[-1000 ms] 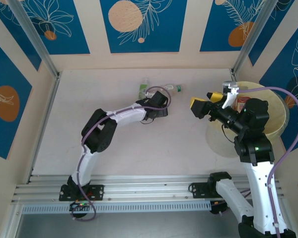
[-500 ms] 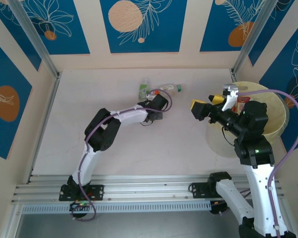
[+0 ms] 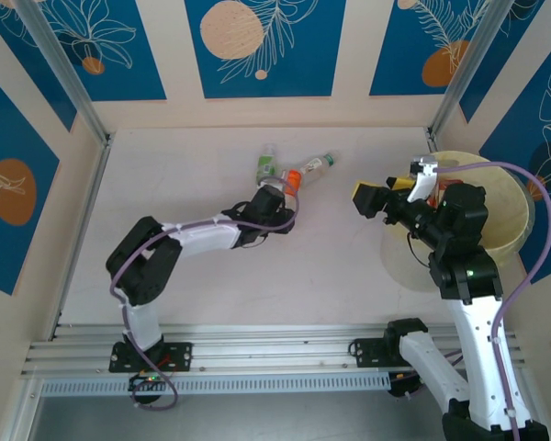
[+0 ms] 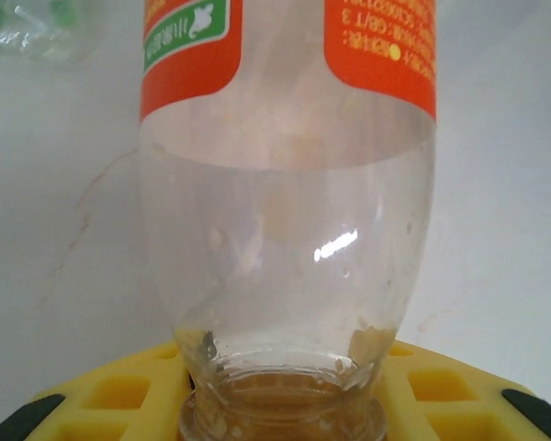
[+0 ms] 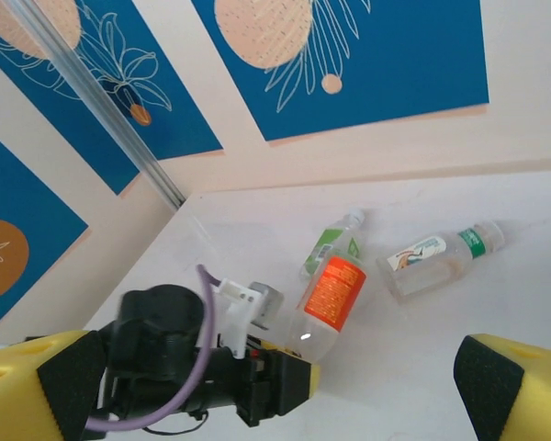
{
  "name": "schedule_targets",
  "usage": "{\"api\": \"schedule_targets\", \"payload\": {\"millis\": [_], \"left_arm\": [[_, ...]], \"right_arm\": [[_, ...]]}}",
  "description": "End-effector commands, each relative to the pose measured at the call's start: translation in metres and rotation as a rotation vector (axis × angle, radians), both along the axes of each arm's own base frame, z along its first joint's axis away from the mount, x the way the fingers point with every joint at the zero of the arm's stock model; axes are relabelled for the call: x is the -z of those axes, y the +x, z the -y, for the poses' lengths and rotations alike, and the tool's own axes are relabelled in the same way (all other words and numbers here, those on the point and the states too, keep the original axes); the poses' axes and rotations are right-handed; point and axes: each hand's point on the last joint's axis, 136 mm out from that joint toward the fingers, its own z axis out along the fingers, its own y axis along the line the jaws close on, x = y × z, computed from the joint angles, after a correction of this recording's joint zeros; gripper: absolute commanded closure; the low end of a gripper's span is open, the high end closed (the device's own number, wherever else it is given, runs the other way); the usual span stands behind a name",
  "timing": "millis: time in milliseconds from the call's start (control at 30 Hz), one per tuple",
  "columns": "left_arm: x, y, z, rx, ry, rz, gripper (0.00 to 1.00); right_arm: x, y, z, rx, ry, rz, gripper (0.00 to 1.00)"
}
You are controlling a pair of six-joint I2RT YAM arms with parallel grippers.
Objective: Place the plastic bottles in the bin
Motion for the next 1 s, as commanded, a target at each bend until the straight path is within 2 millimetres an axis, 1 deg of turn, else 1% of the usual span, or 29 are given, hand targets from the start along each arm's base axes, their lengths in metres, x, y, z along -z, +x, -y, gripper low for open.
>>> {"api": "schedule_targets", "payload": {"millis": [0,200,333,467,533,600,700,767,833,900,967], "left_arm": [[-0.037,-0.011,0.02,0.138,-0.124,0.118,1.0],[-0.082,-0.041,0.033,0.331,-0.271,0.23,1.0],[-0.112,-0.057,0.038,0.416,-0.348,0.288,1.0],[-0.137,-0.072,0.042,0.494,-0.411,0.331,1.0],[-0.147,-0.078,0.044,0.529,-0.437,0.347,1.0],[-0.157,-0.08,0.045,0.538,-0.464,0.358,1.0],[-0.178,-0.088,0.051,0.591,-0.529,0.368,1.0],[-0.191,-0.095,0.056,0.634,-0.568,0.381,1.0],[-0.195,-0.098,0.059,0.651,-0.57,0.395,1.0],[-0.189,-0.094,0.06,0.626,-0.549,0.377,1.0],[-0.183,-0.095,0.063,0.636,-0.551,0.35,1.0]], "right_arm": [[0.006,0.008,-0.001,0.022,0.046,-0.043,0.0],[0.021,0.021,-0.014,0.002,0.087,-0.143,0.0],[0.031,0.032,-0.015,0.063,0.069,-0.215,0.0],[0.037,0.037,-0.024,0.037,0.04,-0.282,0.0],[0.039,0.039,-0.03,0.018,0.036,-0.293,0.01],[0.037,0.038,-0.039,-0.02,0.048,-0.298,0.0],[0.034,0.036,-0.053,-0.099,0.084,-0.307,0.0],[0.032,0.038,-0.057,-0.106,0.11,-0.323,0.01],[0.027,0.04,-0.057,-0.099,0.129,-0.316,0.01],[0.024,0.042,-0.057,-0.088,0.141,-0.304,0.01],[0.024,0.046,-0.055,-0.072,0.132,-0.299,0.01]]}}
